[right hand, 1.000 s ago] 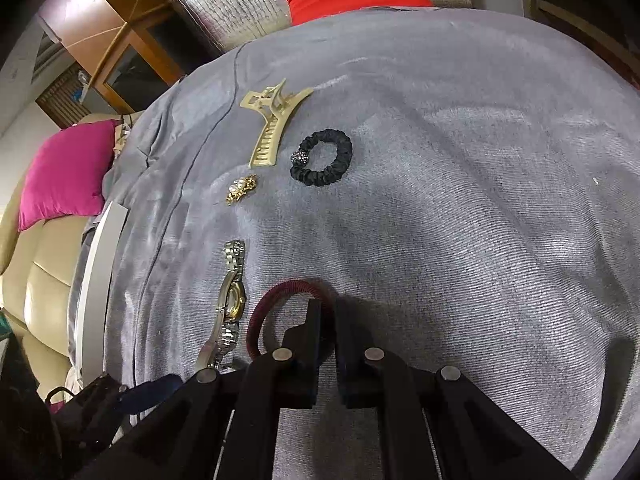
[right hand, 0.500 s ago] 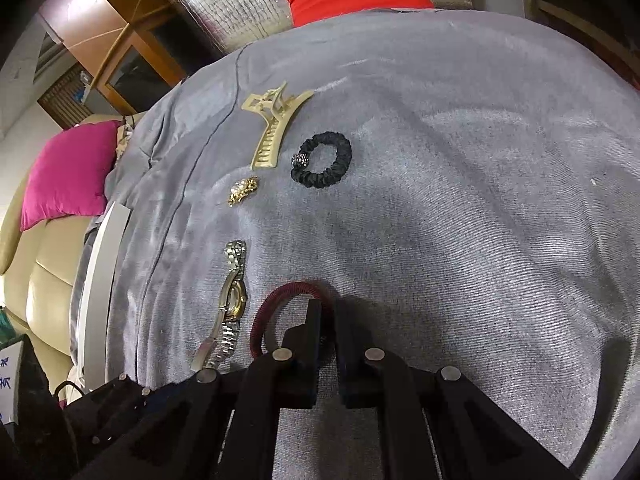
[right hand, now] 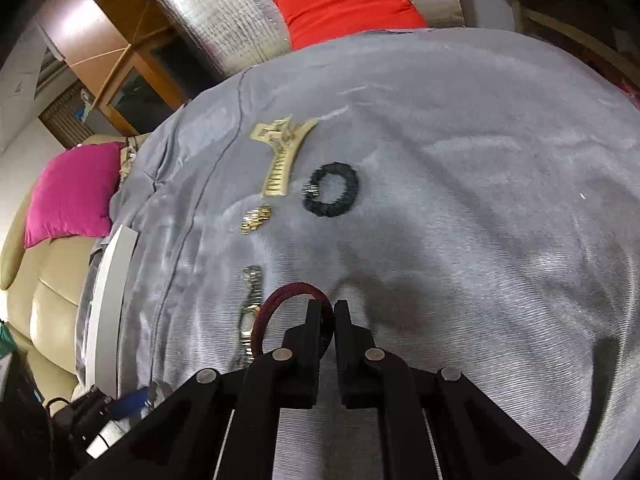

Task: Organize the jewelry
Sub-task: 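Carry the bangle and red ring into the white tray and release both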

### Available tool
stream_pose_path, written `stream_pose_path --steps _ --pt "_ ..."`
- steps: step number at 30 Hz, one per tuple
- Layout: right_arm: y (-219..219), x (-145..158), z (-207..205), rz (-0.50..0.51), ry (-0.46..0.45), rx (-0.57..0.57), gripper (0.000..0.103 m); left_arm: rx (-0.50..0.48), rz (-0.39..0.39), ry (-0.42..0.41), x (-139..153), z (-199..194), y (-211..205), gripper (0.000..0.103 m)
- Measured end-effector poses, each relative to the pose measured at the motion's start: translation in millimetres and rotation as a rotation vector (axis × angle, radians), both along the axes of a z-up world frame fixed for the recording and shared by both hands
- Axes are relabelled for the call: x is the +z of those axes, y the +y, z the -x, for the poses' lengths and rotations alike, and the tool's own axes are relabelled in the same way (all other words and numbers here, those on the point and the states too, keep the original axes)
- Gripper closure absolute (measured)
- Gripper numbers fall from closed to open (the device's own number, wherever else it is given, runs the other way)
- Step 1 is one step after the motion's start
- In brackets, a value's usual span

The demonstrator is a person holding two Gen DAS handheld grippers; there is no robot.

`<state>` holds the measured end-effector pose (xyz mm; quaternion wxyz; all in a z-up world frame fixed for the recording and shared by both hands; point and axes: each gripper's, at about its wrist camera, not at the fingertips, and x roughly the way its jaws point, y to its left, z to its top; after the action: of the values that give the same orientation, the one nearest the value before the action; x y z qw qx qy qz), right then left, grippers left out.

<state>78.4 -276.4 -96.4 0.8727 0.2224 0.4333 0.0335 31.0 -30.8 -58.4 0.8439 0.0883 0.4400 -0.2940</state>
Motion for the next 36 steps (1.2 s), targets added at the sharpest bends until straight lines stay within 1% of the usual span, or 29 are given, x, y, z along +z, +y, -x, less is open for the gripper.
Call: stream_pose_path --steps 2,7,9,13,17,20,25,32,36 --pt "8 2 -1 0.002 -0.012 0.015 0.096 0.041 0.018 -0.020 6 -3 11 0.041" --pt "29 5 -3 0.008 -0.028 0.048 0.096 0.183 0.050 -0.093 22 -8 44 0.041" --pt "38 6 -4 0.010 -0.034 0.063 0.096 0.224 0.064 -0.105 25 -12 53 0.041" --pt "54 8 -7 0.011 -0.048 0.091 0.096 0.341 0.095 -0.138 34 -17 81 0.041" --pt "74 14 -6 0.021 -0.085 0.140 0.096 0.446 0.121 -0.172 42 -23 109 0.041" --pt "93 20 -5 0.024 -0.119 0.185 0.096 0.536 0.148 -0.184 47 -24 138 0.041" --pt "123 25 -7 0.023 -0.149 0.240 0.096 0.659 0.159 -0.165 44 -26 185 0.041" --pt "168 24 -14 0.024 -0.156 0.311 0.096 0.746 0.146 -0.091 25 -27 238 0.041" --pt "204 31 -17 0.024 -0.179 0.370 0.096 0.787 0.131 -0.041 12 -26 261 0.041"
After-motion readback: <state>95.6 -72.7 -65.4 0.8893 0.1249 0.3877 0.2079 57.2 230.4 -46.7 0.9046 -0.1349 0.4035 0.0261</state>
